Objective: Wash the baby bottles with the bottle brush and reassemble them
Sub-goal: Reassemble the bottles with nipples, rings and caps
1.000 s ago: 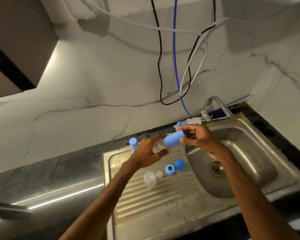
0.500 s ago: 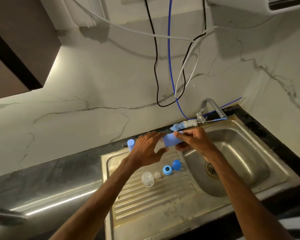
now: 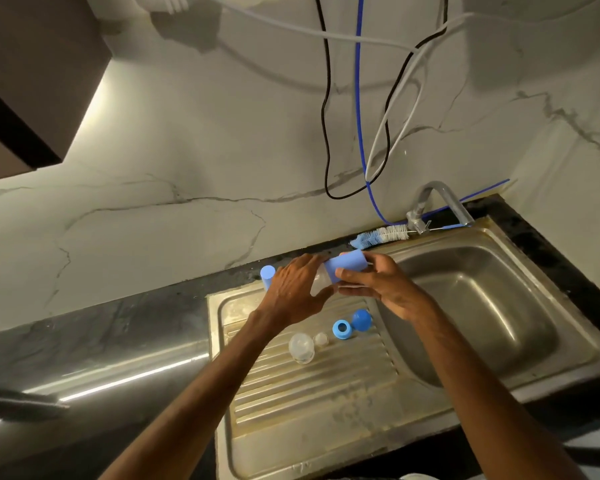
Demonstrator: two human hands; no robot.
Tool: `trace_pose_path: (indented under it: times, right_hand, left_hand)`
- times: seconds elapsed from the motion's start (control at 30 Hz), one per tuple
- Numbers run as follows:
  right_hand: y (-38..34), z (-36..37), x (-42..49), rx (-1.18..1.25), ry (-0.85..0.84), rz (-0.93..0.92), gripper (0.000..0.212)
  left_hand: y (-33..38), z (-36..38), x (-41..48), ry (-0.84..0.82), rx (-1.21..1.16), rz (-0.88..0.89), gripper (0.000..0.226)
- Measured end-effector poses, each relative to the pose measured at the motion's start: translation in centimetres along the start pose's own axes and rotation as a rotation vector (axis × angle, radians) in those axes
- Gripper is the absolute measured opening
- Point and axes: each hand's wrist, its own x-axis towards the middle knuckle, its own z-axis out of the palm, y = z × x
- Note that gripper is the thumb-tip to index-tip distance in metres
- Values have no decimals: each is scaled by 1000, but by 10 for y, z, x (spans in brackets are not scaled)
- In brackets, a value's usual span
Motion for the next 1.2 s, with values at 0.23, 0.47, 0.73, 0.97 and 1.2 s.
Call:
trace_pose_path:
  times: [0.23,0.47,0.73,0.97,1.2]
  right_hand:
    - [25,-3,37,-216,165,3,69]
    - [65,23,101,-713,236,-80,54]
    - [89,71,146,-947,118,-196,48]
    - [88,78,155,-959,77,-229,46]
    - [88,66,159,-983,84,-227,46]
  left_hand:
    - [-12,18,2,-97,43,-69,77]
    - [-33,42,-16,-56,42,-248,24]
    - [-47,53,-13,-76,40,-355,18]
    - [-54,57,-1,-79,27,-343,15]
    - [-55,64,3,-92,2,-352,13]
